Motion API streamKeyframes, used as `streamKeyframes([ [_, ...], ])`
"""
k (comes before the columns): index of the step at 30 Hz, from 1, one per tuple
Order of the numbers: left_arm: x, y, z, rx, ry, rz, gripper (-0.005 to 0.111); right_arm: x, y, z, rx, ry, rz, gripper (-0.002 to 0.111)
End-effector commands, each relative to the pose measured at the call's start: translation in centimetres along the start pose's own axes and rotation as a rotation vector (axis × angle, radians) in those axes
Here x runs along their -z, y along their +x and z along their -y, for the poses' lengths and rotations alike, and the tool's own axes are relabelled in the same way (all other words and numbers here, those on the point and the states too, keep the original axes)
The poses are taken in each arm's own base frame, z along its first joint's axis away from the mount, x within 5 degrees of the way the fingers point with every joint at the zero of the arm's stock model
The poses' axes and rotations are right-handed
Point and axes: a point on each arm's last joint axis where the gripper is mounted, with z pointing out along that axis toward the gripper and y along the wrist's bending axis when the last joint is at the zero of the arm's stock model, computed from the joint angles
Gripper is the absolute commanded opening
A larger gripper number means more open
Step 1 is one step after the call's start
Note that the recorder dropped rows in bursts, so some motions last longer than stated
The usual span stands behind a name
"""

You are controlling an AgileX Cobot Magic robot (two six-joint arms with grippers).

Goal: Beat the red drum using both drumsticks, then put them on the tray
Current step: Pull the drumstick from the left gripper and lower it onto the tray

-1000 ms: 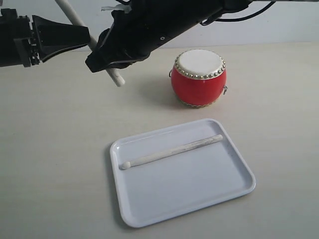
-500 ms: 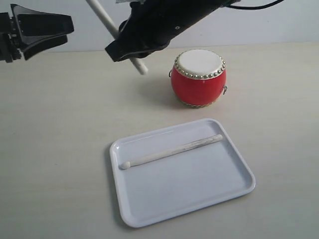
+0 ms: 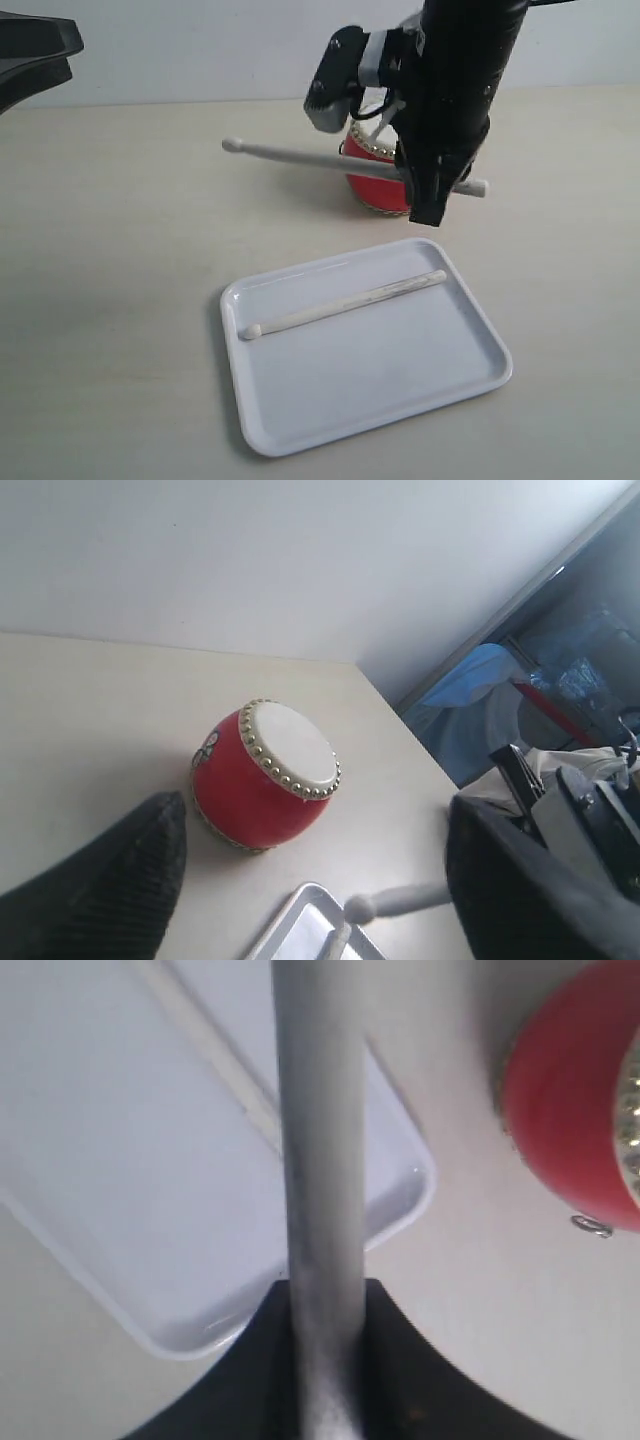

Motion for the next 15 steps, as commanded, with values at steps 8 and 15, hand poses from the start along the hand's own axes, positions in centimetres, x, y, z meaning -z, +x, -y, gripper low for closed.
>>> streamKeyframes([
  [8,0.1,0.0,0.1,-0.001,0.006,-0.003,0.068,-5.4,1.6,-5.2,0.507,-0.201,-0.170,0.000],
  [15,0.1,0.0,0.3,-0.001,0.026,-0.005,0.068,-7.5,1.6,-6.3,0.529,-0.274,-0.213,0.000],
])
